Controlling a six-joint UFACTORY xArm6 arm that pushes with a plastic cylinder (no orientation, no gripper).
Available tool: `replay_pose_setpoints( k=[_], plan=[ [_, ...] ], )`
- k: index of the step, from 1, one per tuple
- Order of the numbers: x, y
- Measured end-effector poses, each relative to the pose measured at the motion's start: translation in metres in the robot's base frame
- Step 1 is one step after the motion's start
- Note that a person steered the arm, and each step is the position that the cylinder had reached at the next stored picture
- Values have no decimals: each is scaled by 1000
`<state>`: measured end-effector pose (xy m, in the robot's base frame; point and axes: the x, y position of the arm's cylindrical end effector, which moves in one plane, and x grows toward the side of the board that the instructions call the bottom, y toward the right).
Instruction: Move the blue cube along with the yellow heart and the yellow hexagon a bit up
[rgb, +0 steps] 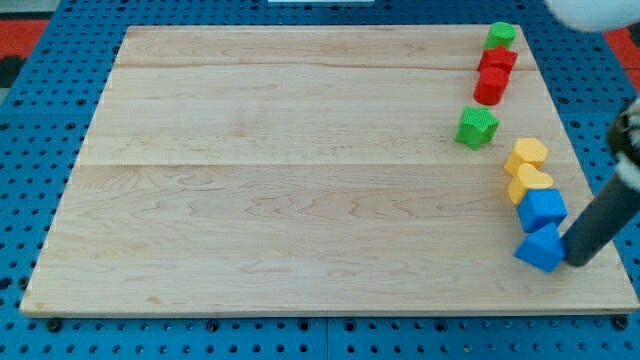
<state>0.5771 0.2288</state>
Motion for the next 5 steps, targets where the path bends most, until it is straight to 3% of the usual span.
replay_pose_setpoints(
  k=[1,2,3,4,5],
  plan=[
    [-8,-67],
    [-9,-79],
    [20,-31],
    [-8,16],
    [-33,-6]
  ],
)
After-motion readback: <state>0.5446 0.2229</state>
